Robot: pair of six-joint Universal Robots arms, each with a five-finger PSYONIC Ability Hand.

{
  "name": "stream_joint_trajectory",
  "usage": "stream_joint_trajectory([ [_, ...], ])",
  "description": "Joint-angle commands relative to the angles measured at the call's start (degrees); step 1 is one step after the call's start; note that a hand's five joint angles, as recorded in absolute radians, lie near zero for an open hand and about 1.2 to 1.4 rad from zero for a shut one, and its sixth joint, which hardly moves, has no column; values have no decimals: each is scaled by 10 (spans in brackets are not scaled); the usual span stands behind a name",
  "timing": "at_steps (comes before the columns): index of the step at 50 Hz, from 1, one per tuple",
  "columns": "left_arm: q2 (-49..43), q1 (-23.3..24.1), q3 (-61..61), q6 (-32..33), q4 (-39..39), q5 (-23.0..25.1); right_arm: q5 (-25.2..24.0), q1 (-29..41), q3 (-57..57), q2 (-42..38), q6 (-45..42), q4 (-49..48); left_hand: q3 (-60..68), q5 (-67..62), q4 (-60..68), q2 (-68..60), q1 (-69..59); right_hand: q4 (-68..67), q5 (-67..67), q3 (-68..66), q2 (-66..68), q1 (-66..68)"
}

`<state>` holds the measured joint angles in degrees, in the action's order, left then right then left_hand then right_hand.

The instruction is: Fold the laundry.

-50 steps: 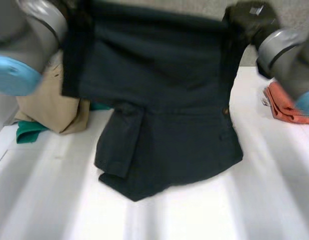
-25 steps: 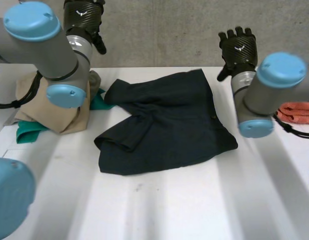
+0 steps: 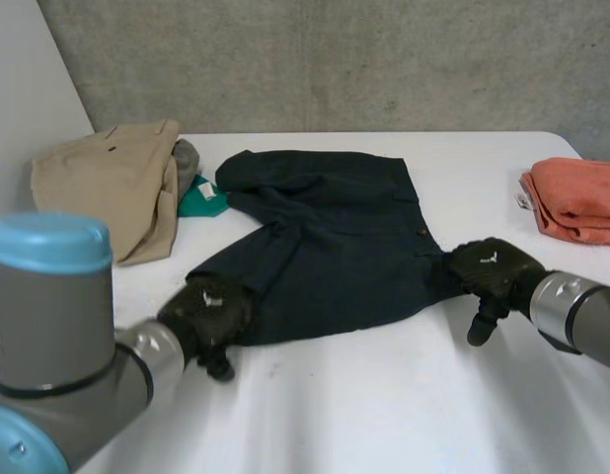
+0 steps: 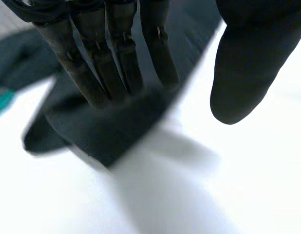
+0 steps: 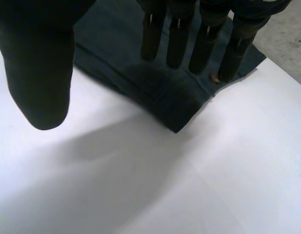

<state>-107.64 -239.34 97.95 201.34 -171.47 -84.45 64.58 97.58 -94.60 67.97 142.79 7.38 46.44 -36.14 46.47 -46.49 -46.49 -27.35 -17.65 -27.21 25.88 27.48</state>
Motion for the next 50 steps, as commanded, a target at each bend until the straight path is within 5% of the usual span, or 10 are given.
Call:
stream_joint_trajectory([
  [1, -31, -10, 5, 0, -17, -29, -22, -5, -31, -21, -7, -90, -29, 26, -29, 29, 29, -67, -64, -69, 82, 66],
  [16, -128, -15, -82, 46, -115, -88, -16, 36, -2, -105, 29, -243, -149, 146, -149, 149, 149, -74, -71, -75, 88, 72],
  [23, -170, -10, -130, 99, -135, -107, 12, 53, 30, -134, 44, -272, -129, 126, -129, 129, 129, -242, -239, -243, 256, 241],
  [28, -169, -5, -149, 118, -164, -116, 44, 65, 55, -156, 47, -276, -65, 62, -65, 65, 65, -526, -523, -527, 541, 525],
  [50, -67, -20, -79, 60, -164, -115, 56, 71, 71, -133, 91, -231, -61, 58, -62, 62, 62, -526, -524, -528, 541, 525],
])
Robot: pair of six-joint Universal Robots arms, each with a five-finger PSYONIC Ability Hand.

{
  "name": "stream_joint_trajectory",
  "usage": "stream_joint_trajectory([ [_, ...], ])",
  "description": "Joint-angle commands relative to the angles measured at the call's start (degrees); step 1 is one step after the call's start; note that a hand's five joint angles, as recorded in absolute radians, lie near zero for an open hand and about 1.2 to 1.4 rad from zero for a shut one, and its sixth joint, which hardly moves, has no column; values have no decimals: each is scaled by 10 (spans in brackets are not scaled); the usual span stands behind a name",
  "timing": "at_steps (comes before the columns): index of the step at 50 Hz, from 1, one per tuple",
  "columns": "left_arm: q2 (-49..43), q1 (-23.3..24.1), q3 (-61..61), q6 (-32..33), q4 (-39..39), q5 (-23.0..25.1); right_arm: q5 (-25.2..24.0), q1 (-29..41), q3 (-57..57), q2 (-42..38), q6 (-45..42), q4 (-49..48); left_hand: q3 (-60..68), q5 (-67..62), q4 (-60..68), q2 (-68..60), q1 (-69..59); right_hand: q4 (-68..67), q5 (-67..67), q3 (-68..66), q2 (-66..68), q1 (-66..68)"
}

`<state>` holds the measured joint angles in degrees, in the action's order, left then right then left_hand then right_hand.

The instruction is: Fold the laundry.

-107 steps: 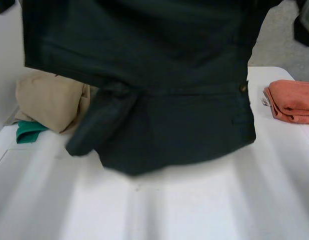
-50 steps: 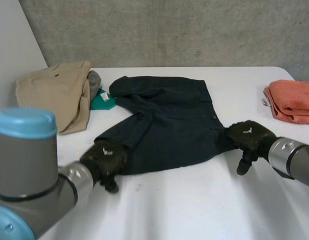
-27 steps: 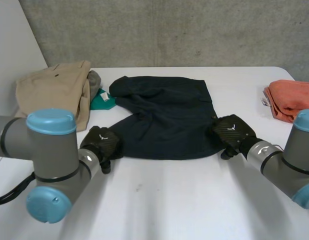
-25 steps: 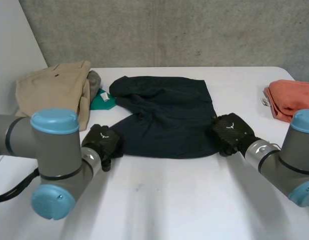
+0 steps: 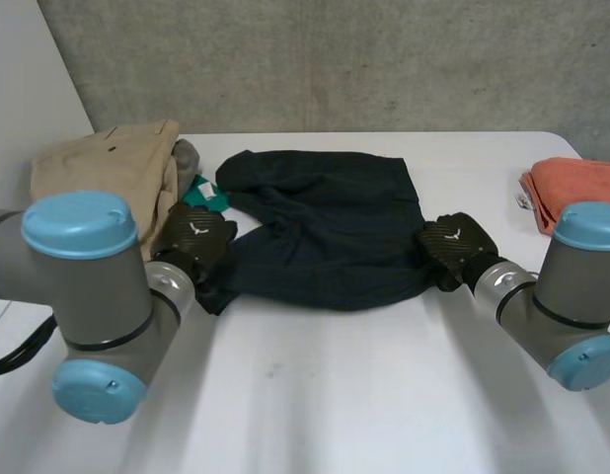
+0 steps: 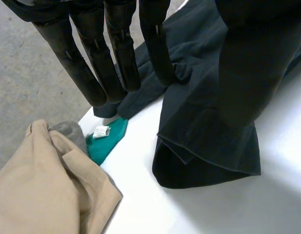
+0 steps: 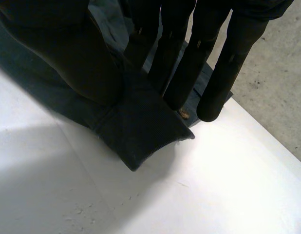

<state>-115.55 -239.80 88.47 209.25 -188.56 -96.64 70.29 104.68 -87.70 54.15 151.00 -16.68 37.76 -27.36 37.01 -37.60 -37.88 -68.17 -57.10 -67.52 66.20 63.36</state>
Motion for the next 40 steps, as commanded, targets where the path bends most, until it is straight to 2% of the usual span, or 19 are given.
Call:
stream_joint_trajectory([
  [1, 10, -17, 15, -20, 8, 9, -1, 0, 2, 5, 9, 11, 22, -26, 30, -24, -21, -118, -129, -125, 138, 166],
  [5, -6, -22, 11, -18, 15, 20, -1, 2, 2, 6, 9, 16, -26, 22, -19, 25, 28, -118, -129, -125, 138, 166],
  [8, -23, -23, -2, -22, 14, 27, -1, 3, 1, 6, 9, 18, -122, 118, -115, 121, 123, -118, -129, -125, 138, 166],
  [14, -91, -20, -60, -17, 20, 30, -1, 1, -1, 11, 9, 28, -119, 115, -112, 118, 120, -118, -129, -125, 138, 166],
  [16, -104, -19, -73, -16, 25, 32, -1, 0, -2, 14, 9, 34, 30, -34, 37, -31, -28, -118, -129, -125, 138, 166],
  [17, -112, -22, -82, -10, 31, 33, 1, 0, -4, 19, 5, 43, 350, -354, 358, -352, -349, -118, -129, -125, 138, 166],
  [18, -111, -22, -84, -6, 36, 34, 1, -1, -4, 22, 4, 48, 422, -426, 429, -423, -420, -118, -129, -125, 138, 166],
  [19, -107, -22, -85, -3, 44, 35, 1, 0, -5, 25, 4, 55, 422, -426, 430, -424, -421, -118, -129, -125, 138, 166],
  [23, -55, -20, -61, 0, 97, 51, 2, -9, -15, 60, -9, 100, 422, -426, 430, -424, -421, -118, -129, -125, 138, 166],
  [27, 50, -23, 4, 2, 139, 83, 3, -20, -25, 111, -48, 165, 422, -426, 430, -424, -421, -118, -129, -125, 138, 166],
  [31, 137, -19, 54, 22, 201, 90, 4, -21, -32, 150, -109, 267, 422, -426, 430, -424, -421, -118, -129, -125, 138, 166],
  [36, 197, -17, 92, 64, 341, 92, 3, -25, -34, 197, -206, 430, 422, -426, 430, -424, -421, -118, -129, -125, 138, 166],
  [40, 223, -22, 65, 77, 411, 94, 2, -32, -13, 227, -237, 481, 422, -426, 430, -424, -421, -118, -129, -125, 138, 166],
])
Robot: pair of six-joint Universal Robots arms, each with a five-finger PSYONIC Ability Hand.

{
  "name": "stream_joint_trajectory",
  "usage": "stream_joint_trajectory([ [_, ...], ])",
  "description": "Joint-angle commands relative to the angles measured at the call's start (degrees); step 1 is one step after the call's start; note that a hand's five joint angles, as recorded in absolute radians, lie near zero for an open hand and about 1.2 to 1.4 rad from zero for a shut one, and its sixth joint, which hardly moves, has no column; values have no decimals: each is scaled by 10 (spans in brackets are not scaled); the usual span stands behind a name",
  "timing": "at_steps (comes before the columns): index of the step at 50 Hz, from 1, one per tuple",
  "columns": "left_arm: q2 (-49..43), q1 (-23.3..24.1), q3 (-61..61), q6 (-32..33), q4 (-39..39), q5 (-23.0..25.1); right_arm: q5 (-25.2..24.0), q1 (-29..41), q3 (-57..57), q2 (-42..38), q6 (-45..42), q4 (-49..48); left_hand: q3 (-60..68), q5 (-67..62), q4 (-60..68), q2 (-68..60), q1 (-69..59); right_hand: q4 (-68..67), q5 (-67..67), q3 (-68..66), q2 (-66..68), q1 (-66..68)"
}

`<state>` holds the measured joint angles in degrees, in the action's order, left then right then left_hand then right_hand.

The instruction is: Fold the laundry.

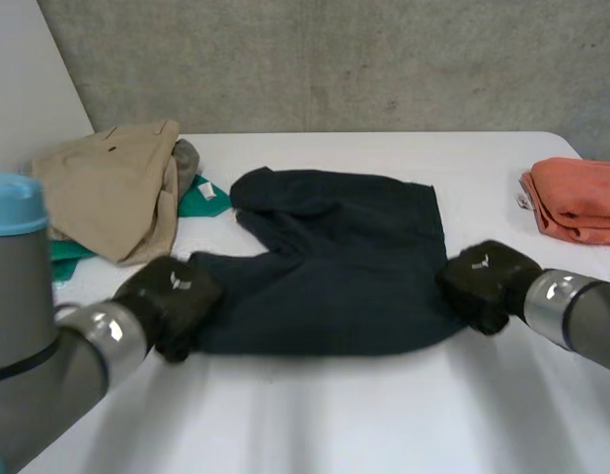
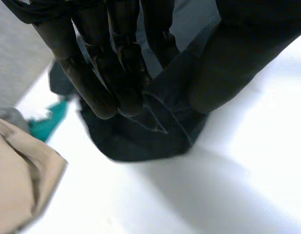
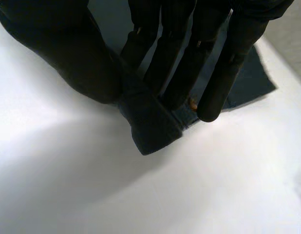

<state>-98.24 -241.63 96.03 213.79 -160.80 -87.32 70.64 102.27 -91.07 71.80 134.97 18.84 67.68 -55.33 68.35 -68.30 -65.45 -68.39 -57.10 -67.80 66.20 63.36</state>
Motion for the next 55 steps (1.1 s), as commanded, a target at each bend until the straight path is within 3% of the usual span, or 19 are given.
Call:
stream_joint_trajectory([
  [1, 53, -5, -22, 31, 131, 1, -1, -7, 27, 55, -74, 126, 123, -147, 116, -117, -145, -116, -129, -122, 138, 166],
  [9, 47, -20, -132, 12, 66, -4, 1, -3, 100, 86, 42, 92, 123, -147, 116, -117, -145, -116, -129, -122, 138, 166],
  [13, -7, -16, -172, 12, 42, -7, 8, 3, 119, 68, 68, 74, 123, -147, 116, -117, -145, -116, -129, -122, 138, 166],
  [20, -174, -13, -289, 9, -19, -29, 35, 34, 163, -42, 79, -10, 123, -147, 116, -117, -145, -116, -129, -122, 138, 166],
  [25, -271, -27, -456, 7, -72, -57, 110, 72, 262, -120, 115, -125, 123, -147, 116, -117, -145, -116, -129, -122, 138, 166],
  [33, -248, -36, -632, -35, -247, -73, 177, 84, 418, -145, 162, -377, 123, -147, 116, -117, -145, -116, -129, -122, 138, 166],
  [37, -215, -34, -636, -77, -332, -80, 186, 88, 425, -123, 203, -496, 123, -147, 116, -117, -145, -116, -129, -122, 138, 166],
  [41, -196, -37, -625, -92, -352, -91, 180, 96, 426, -113, 226, -562, 123, -147, 116, -117, -145, -116, -129, -122, 138, 166],
  [48, -183, -40, -537, -113, -298, -94, 158, 96, 416, -125, 233, -490, 123, -147, 116, -117, -145, -116, -129, -122, 138, 166],
  [55, -193, -32, -381, -138, -300, -79, 151, 88, 304, -145, 242, -433, 123, -147, 116, -117, -145, -116, -129, -122, 138, 166],
])
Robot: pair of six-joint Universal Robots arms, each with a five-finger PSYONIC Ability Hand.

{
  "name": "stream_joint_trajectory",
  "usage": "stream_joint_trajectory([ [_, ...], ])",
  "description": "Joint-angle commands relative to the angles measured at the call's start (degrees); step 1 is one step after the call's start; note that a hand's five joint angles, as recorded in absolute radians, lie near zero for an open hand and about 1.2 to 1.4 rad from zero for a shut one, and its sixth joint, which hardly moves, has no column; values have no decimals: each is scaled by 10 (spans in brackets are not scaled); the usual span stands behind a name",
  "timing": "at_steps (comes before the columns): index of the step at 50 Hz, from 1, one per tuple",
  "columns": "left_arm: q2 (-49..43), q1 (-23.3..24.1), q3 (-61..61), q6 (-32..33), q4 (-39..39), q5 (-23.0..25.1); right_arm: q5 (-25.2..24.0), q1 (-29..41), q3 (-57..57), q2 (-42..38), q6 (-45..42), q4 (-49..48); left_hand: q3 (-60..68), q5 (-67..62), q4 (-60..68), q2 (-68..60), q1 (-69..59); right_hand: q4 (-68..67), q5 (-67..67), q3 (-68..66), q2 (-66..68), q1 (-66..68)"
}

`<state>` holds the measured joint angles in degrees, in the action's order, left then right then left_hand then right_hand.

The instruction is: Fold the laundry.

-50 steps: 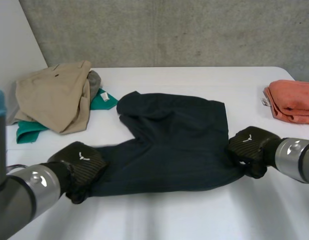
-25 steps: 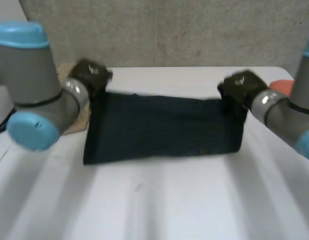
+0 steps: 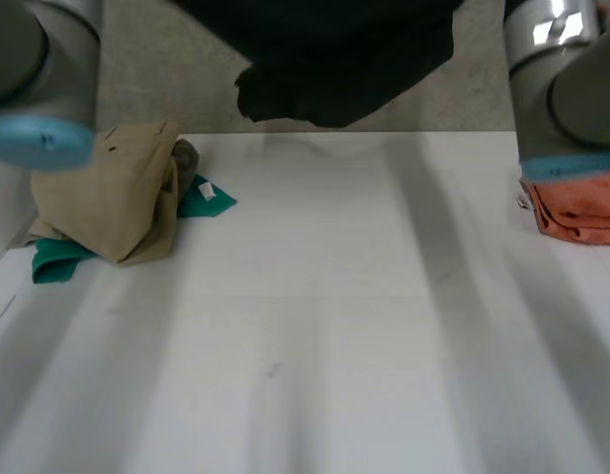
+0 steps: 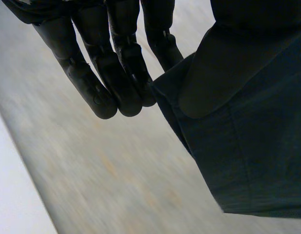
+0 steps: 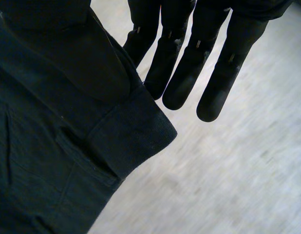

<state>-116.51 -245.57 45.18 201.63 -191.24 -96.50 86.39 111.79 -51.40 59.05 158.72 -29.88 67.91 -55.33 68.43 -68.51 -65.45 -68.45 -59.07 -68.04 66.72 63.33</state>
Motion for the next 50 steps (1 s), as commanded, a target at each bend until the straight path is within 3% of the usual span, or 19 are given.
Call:
stream_joint_trajectory([
  [1, -20, 11, 160, -15, -1, 19, -8, -10, -128, -24, 5, 54, 121, -147, 116, -115, -145, -116, -109, -120, 133, 167],
  [9, -83, 14, 287, 22, -5, 42, -19, -26, -266, -70, -6, 58, 121, -147, 116, -115, -145, -116, -109, -120, 133, 167],
  [16, -35, 20, 362, 66, 49, 53, -31, -38, -324, -33, -52, 120, 121, -147, 116, -115, -145, -116, -109, -120, 133, 167],
  [24, 84, 46, 439, 110, 212, 66, -51, -58, -350, 66, -135, 353, 121, -147, 116, -115, -145, -116, -109, -120, 133, 167],
  [28, 148, 77, 474, 141, 386, 58, -65, -65, -363, 124, -186, 513, 121, -147, 116, -115, -145, -116, -109, -120, 133, 167],
  [32, 188, 106, 503, 148, 490, 65, -73, -67, -396, 164, -244, 595, 121, -147, 116, -115, -145, -116, -109, -120, 133, 167],
  [36, 210, 127, 514, 154, 538, 86, -85, -68, -443, 196, -313, 641, 121, -147, 116, -115, -145, -116, -109, -120, 133, 167],
  [42, 208, 120, 477, 174, 519, 92, -115, -83, -449, 201, -357, 629, 121, -147, 116, -115, -145, -116, -109, -120, 133, 167],
  [46, 156, 86, 402, 182, 429, 82, -114, -81, -393, 157, -307, 584, 121, -147, 116, -115, -145, -116, -109, -120, 133, 167],
  [50, 46, 65, 262, 177, 309, 59, -99, -76, -291, 84, -216, 505, 121, -147, 116, -115, -145, -116, -109, -120, 133, 167],
])
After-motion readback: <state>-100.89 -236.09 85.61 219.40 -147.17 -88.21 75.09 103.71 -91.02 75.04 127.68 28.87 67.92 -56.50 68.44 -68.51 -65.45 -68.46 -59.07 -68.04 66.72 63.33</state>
